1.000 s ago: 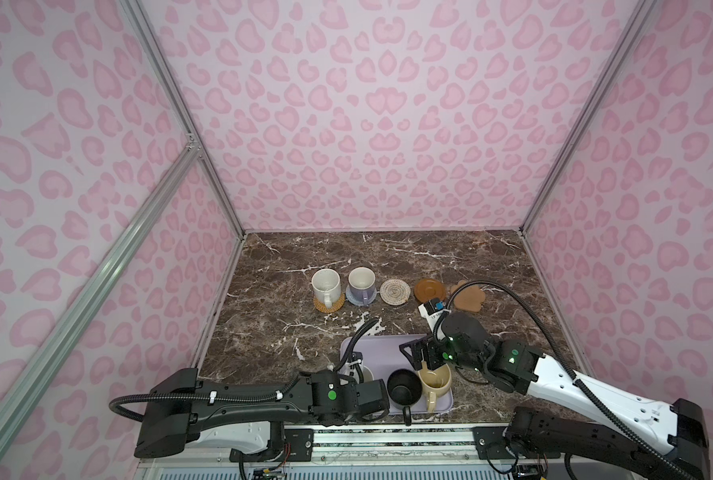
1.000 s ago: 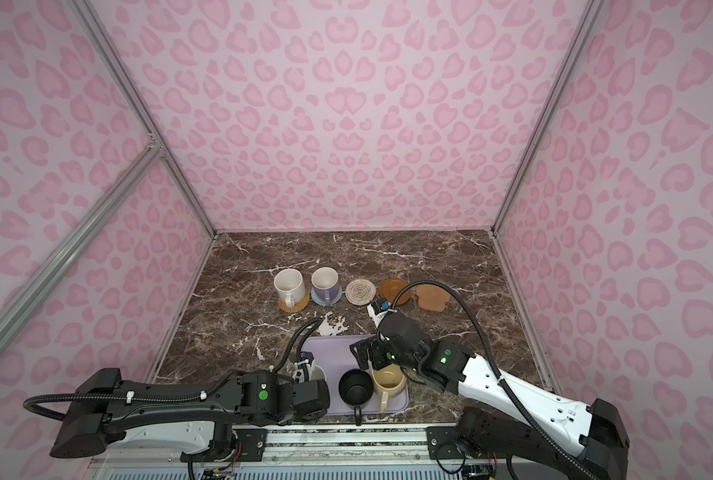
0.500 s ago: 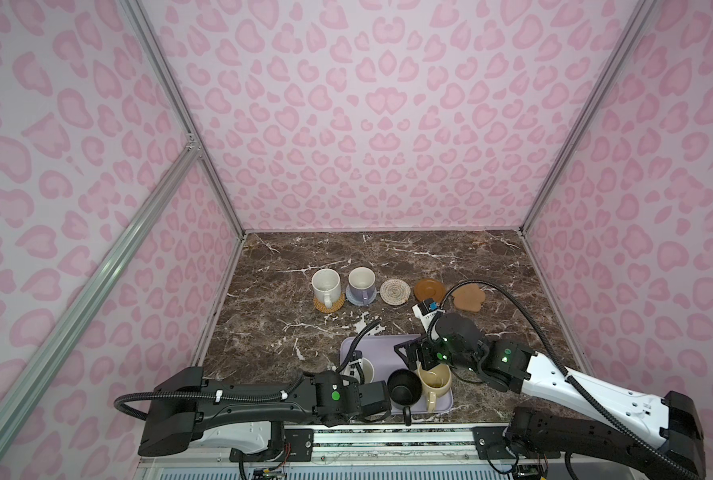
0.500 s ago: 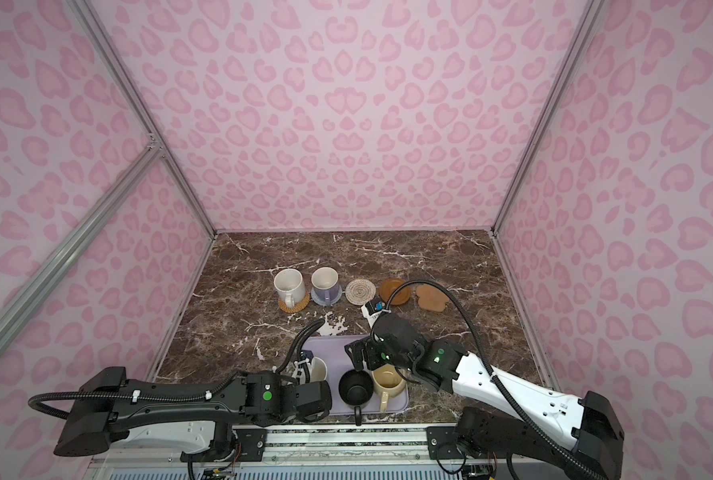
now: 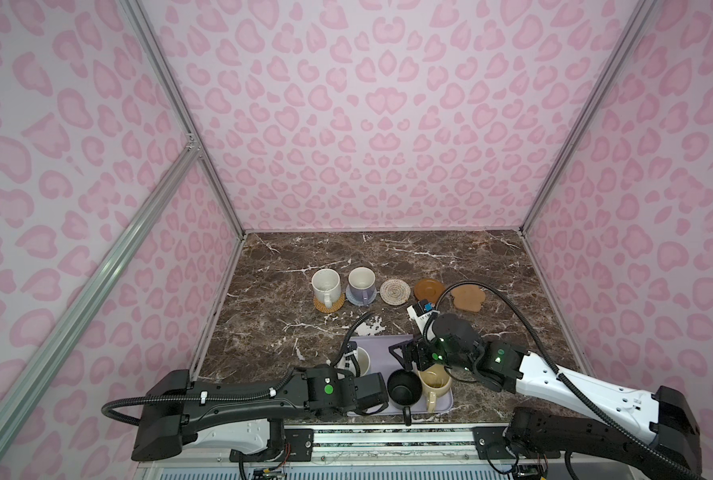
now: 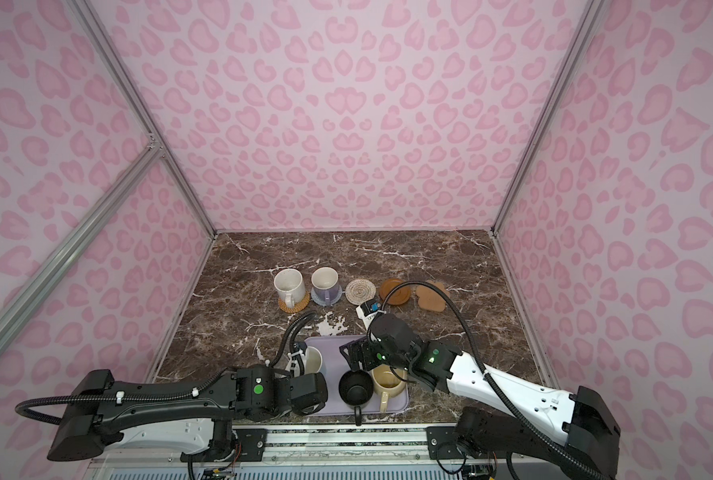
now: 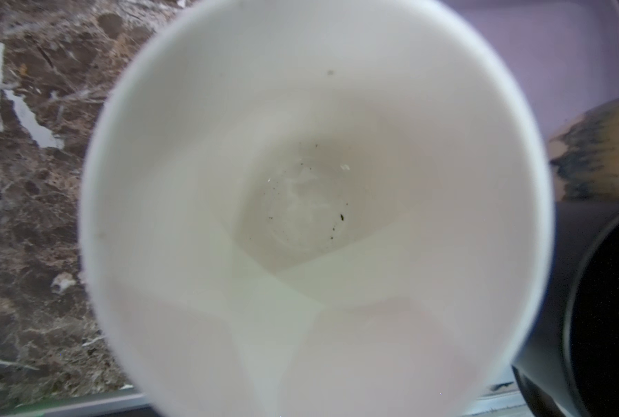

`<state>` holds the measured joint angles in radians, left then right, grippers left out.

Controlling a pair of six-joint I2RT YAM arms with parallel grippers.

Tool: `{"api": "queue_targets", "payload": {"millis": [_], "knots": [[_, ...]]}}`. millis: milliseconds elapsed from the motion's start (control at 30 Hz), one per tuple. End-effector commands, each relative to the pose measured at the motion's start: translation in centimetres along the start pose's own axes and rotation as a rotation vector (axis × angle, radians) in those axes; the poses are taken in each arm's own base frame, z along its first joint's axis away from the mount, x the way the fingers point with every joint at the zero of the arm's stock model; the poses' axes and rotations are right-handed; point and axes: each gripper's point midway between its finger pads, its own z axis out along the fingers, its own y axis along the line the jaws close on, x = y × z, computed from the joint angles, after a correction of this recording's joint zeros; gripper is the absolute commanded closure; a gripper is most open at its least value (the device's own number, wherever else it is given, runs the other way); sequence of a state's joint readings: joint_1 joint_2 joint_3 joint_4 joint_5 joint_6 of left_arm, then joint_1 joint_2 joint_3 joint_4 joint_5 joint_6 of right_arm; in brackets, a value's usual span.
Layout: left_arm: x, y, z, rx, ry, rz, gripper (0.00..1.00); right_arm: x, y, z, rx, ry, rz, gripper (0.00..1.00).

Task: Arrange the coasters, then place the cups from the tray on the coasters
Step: 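Close the left gripper on the light blue mug and lift it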

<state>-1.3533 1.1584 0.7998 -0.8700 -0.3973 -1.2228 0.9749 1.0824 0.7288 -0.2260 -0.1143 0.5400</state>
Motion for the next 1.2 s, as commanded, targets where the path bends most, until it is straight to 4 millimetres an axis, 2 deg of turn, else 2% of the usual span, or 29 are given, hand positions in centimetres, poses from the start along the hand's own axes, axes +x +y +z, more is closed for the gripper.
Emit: {"api": "queue_targets", "payload": {"millis": [0,167,300,433,533,700,833,1000,1167], "knots": [[-2.2,1.0,-1.0,-0.028,-0.078,0.006,0.97,-0.8,2.5,0.4,-0.121,-0.016,-0.006,0.08],[-4.9,1.0,-2.8,-0.002,-0.13,-0.005,0.97,-1.6,3.7,0.9,-0.176,-0.031,-0.028,0.04],[-6.9,0.5,-4.0,0.016,-0.162,0.009,0.97,-3.2,2.3,1.4,-0.103,-0.099,0.014,0.02],[-8.8,0.3,-4.5,0.019,-0.171,0.021,0.97,-5.1,0.7,0.7,-0.018,-0.178,0.034,0.02],[-10.1,-0.3,-4.9,0.033,-0.177,0.032,0.97,-6.2,0.1,0.1,-0.018,-0.217,0.048,0.02],[-12.3,-1.8,-5.2,0.048,-0.169,0.054,0.97,-7.2,-3.3,-0.8,0.104,-0.277,0.14,0.02],[-14.3,-3.6,-5.0,0.08,-0.154,0.067,0.97,-7.9,-5.4,-1.4,0.103,-0.301,0.223,0.02],[-17.4,-5.5,-5.5,0.097,-0.159,0.077,0.97,-8.5,-6.7,-1.4,0.115,-0.31,0.245,0.02],[-19.8,-7.2,-4.0,0.106,-0.128,0.067,0.97,-8.6,-9.1,-1.8,0.202,-0.322,0.284,0.03]]}}
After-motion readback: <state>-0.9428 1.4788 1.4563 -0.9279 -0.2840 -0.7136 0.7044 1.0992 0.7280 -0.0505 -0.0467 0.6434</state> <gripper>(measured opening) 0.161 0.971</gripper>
